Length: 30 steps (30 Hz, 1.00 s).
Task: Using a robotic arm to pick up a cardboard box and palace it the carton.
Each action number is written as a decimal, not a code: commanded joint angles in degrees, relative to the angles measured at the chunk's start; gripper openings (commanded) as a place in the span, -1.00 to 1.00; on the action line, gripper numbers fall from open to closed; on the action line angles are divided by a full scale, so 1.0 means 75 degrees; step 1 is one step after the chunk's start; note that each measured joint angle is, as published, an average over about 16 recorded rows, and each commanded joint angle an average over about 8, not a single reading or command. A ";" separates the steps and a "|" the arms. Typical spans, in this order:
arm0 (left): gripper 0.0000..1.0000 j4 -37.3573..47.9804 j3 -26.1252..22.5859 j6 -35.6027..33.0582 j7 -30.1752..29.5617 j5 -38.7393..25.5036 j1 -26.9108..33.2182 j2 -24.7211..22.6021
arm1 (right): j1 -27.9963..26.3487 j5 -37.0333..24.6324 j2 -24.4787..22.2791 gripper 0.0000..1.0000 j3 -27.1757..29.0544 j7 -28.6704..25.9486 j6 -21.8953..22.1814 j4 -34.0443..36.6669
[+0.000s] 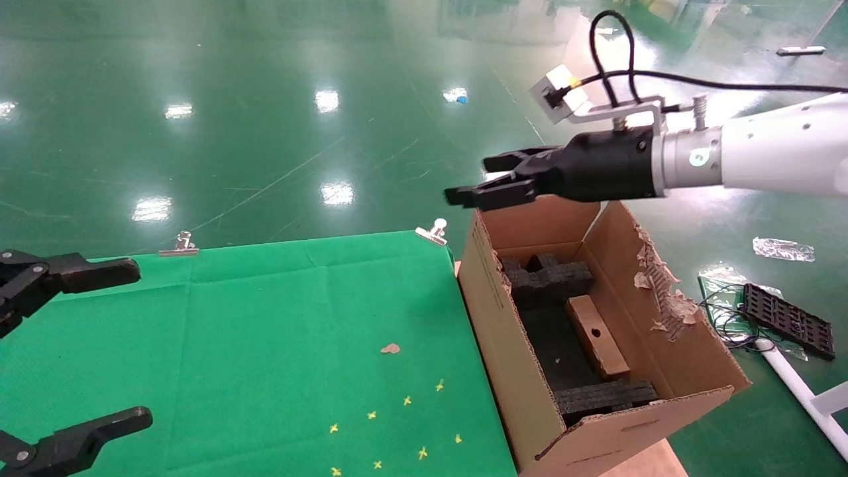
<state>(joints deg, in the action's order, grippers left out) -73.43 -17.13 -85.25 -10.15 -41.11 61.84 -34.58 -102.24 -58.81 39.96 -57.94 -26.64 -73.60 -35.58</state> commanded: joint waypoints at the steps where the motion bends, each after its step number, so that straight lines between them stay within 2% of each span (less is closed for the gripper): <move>1: 1.00 0.0000 -0.0001 0.0000 0.0000 0.0001 0.0000 0.0000 | 0.0299 0.0125 -0.0036 1.00 0.0308 0.0117 -0.0089 -0.0279; 30: 1.00 0.0000 -0.0012 0.0005 0.0006 0.0008 0.0003 0.0005 | 0.4597 0.1916 -0.0559 1.00 0.4737 0.1796 -0.1367 -0.4294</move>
<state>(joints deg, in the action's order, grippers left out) -73.43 -17.22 -85.22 -10.11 -41.04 61.86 -34.54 -68.01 -44.54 35.80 -22.66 -13.27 -83.78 -67.56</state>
